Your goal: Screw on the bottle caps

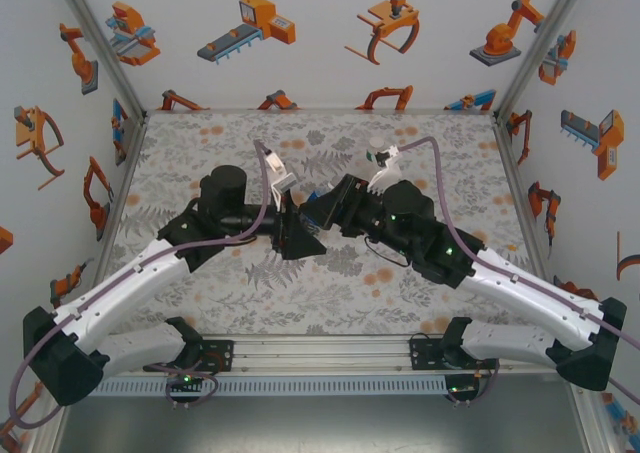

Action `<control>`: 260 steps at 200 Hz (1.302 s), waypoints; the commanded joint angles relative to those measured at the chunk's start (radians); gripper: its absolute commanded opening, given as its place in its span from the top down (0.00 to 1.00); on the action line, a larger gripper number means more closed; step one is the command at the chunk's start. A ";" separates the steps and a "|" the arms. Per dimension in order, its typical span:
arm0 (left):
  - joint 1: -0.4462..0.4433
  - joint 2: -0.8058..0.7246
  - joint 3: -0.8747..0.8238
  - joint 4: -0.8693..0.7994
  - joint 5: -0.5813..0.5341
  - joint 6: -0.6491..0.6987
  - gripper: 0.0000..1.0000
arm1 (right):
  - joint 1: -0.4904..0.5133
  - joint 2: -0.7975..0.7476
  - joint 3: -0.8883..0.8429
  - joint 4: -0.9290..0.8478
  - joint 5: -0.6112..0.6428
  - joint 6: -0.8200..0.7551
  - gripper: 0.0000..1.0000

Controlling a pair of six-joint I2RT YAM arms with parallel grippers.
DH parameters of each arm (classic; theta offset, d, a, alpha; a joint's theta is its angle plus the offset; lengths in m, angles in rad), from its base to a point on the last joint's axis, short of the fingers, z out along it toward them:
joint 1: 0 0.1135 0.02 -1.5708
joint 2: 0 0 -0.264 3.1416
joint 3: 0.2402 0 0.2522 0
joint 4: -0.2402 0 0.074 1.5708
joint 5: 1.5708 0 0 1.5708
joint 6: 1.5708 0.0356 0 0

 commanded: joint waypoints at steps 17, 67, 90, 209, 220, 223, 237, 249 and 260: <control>0.004 0.018 0.050 -0.002 0.040 -0.006 0.36 | 0.000 0.032 0.052 0.045 -0.068 -0.007 0.71; 0.003 0.017 0.052 0.006 0.046 -0.006 0.38 | 0.002 0.042 0.059 0.038 -0.078 0.000 0.72; 0.004 0.014 0.049 -0.008 0.046 0.004 0.44 | 0.002 0.041 0.060 0.037 -0.076 0.000 0.72; 0.003 -0.045 0.020 -0.140 -0.088 0.069 0.88 | -0.134 -0.050 0.129 -0.228 -0.087 -0.179 0.34; 0.002 -0.046 0.018 -0.141 -0.090 0.068 0.93 | -0.160 -0.058 0.127 -0.236 -0.107 -0.198 0.34; 0.002 -0.046 0.018 -0.142 -0.090 0.068 0.95 | -0.165 -0.060 0.129 -0.239 -0.112 -0.201 0.34; 0.000 -0.047 0.015 -0.141 -0.096 0.063 0.98 | -0.191 -0.064 0.128 -0.248 -0.130 -0.208 0.33; -0.004 -0.049 0.011 -0.134 -0.096 0.063 0.99 | -0.211 -0.064 0.127 -0.241 -0.159 -0.200 0.33; -0.007 -0.053 0.009 -0.125 -0.094 0.065 1.00 | -0.225 -0.058 0.123 -0.208 -0.210 -0.181 0.31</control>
